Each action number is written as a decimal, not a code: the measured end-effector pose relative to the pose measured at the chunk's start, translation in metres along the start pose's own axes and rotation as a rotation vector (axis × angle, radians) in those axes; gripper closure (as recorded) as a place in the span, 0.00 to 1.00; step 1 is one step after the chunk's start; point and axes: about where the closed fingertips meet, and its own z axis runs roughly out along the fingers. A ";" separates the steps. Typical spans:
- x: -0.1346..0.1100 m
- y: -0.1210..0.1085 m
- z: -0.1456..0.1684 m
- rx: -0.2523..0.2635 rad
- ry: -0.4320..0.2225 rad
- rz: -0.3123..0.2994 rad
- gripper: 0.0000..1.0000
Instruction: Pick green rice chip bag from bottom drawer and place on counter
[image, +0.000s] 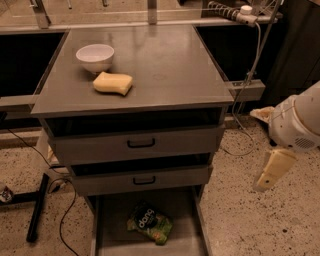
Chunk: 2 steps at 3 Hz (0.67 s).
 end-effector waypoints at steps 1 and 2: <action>0.012 0.010 0.031 -0.013 -0.058 0.037 0.00; 0.024 0.016 0.077 0.002 -0.198 0.102 0.00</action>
Offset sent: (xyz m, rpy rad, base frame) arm 0.0203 -0.0116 -0.1459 0.4872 -0.2212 -0.0138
